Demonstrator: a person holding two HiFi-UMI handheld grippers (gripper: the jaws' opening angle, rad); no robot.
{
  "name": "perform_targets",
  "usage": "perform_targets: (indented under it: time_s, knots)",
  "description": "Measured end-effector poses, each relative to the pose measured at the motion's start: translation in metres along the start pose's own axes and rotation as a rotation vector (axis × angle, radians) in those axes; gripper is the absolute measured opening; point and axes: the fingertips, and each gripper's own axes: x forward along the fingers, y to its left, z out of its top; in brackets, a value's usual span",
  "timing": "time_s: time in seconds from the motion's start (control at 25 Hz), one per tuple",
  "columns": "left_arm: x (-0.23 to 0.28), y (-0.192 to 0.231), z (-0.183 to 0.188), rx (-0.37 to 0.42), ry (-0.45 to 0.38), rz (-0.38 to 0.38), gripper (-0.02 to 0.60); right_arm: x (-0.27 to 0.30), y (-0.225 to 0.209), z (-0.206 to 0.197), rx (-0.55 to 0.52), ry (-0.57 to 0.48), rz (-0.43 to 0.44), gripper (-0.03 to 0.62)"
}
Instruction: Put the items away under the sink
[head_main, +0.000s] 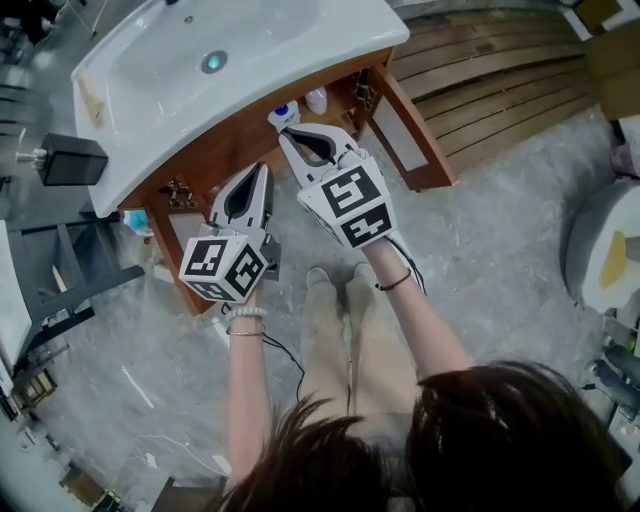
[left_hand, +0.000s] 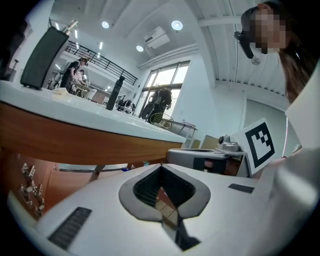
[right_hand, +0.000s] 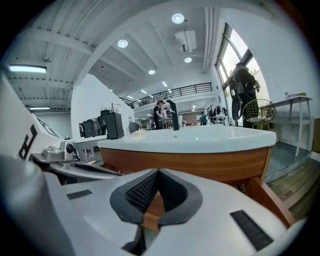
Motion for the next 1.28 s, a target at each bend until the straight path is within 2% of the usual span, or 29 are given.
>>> perform_targets:
  time_s: [0.24,0.72,1.12,1.28]
  knots:
    - [-0.014,-0.014,0.012,-0.022,-0.002,0.005,0.003,-0.016,0.01,0.018,0.006,0.0,0.019,0.017]
    - [-0.03,-0.027,0.033,-0.029,-0.035,0.004,0.003,-0.036,0.021,0.03,-0.004,0.009,0.028,0.017]
    - [-0.058,-0.039,0.063,-0.022,-0.077,0.055,0.003,-0.059,0.034,0.059,-0.01,-0.013,0.059,0.017]
    - [-0.077,-0.049,0.077,-0.017,-0.092,0.074,0.003,-0.075,0.046,0.072,0.021,-0.023,0.082,0.017]
